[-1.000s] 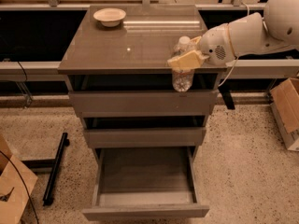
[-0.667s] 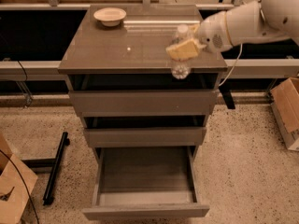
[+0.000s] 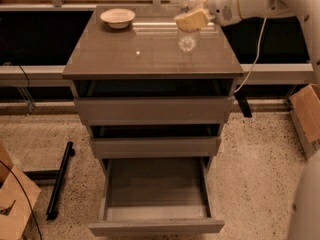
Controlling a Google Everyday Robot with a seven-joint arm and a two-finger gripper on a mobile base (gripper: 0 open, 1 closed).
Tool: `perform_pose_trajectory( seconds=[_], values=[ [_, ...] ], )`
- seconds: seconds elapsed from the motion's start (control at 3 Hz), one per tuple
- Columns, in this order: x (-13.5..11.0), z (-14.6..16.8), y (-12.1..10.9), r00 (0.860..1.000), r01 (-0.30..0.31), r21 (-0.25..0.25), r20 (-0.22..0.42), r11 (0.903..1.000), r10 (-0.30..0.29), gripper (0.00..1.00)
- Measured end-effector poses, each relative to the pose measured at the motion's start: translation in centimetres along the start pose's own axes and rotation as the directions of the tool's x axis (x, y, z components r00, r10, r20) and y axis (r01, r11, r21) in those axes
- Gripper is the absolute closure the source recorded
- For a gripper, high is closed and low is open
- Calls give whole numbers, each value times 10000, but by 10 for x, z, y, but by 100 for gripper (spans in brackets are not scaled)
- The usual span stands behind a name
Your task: Pick water bottle from bottom drawer and place on counter
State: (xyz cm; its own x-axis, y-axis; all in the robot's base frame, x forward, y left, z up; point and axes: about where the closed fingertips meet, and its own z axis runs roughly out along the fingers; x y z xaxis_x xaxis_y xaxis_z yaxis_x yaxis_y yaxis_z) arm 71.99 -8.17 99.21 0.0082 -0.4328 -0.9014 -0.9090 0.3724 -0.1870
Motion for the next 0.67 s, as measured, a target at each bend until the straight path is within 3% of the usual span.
perform_pose_trajectory(
  seconds=[0.33, 0.67],
  values=[
    [-4, 14, -31, 9990, 190, 218, 409, 9996, -199, 100],
    [8, 27, -53, 9994, -44, 422, 346, 9991, 30, 81]
  ],
)
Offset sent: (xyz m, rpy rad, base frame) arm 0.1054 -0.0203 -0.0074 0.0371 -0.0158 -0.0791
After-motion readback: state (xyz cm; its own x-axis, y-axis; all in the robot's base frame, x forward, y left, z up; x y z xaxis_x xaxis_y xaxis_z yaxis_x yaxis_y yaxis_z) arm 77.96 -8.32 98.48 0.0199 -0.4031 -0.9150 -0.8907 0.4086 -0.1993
